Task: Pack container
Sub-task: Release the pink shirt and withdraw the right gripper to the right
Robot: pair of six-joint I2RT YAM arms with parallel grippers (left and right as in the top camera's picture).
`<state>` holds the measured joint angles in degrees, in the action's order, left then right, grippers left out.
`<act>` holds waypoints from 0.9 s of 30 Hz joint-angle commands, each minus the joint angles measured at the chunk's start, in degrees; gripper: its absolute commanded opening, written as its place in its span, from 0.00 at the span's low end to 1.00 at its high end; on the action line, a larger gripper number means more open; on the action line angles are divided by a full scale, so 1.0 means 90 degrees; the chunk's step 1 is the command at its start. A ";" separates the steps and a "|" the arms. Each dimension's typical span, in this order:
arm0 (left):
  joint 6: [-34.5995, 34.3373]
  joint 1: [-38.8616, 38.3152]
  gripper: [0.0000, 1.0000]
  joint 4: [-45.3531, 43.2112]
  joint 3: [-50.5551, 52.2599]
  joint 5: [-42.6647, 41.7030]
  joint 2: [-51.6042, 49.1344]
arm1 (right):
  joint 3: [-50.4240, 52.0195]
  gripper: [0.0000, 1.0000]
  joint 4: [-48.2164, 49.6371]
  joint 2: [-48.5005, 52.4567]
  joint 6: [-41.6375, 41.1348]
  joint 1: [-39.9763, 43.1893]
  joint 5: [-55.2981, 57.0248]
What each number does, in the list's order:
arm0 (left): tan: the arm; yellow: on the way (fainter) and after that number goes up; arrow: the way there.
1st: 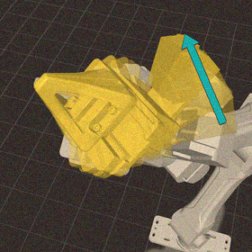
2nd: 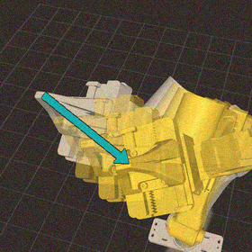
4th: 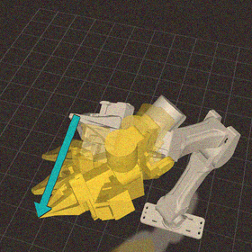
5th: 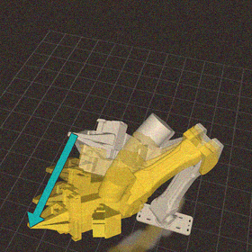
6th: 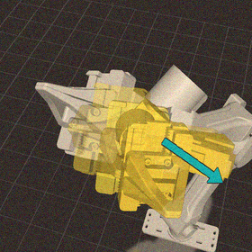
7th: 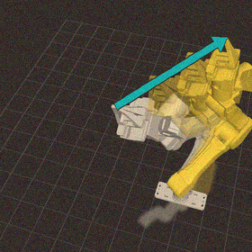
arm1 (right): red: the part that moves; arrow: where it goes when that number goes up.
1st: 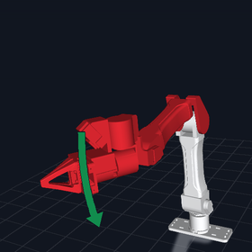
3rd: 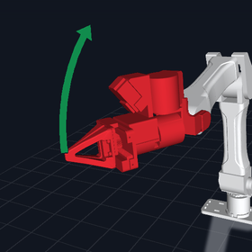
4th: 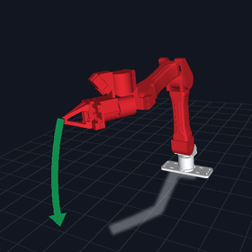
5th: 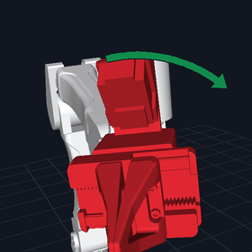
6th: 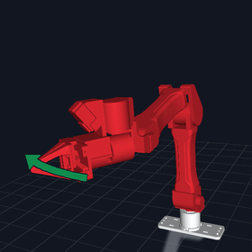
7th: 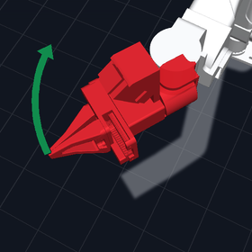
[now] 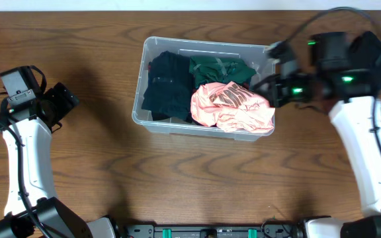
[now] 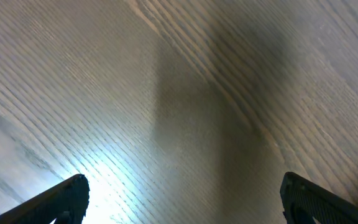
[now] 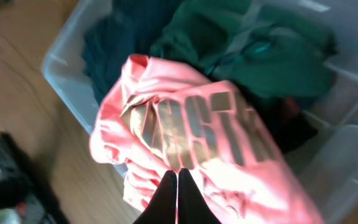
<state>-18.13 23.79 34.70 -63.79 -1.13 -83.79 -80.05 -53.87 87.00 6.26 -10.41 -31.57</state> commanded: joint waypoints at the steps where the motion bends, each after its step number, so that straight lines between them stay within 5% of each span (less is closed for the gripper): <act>1: 0.0056 0.0022 0.98 0.0024 -0.0092 0.0029 0.0019 | -0.0080 0.01 0.0058 0.0396 -0.0459 -0.0544 0.1248; 14: 0.0053 0.0022 0.98 0.0024 -0.0092 0.0029 0.0019 | -0.0080 0.01 0.0437 0.2450 -0.0619 -0.1328 0.1353; 25: 0.0056 0.0022 0.98 0.0024 -0.0092 0.0029 0.0019 | -0.0901 0.01 0.0119 0.1598 -0.0622 -0.0809 0.1348; 27: 0.0053 0.0022 0.98 0.0024 -0.0092 0.0029 0.0019 | -0.1212 0.20 0.0029 0.1287 -0.0622 -0.0495 0.1355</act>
<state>-18.11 23.79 34.70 -63.79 -1.13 -83.79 -86.04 -53.45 104.42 1.08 -18.79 -20.82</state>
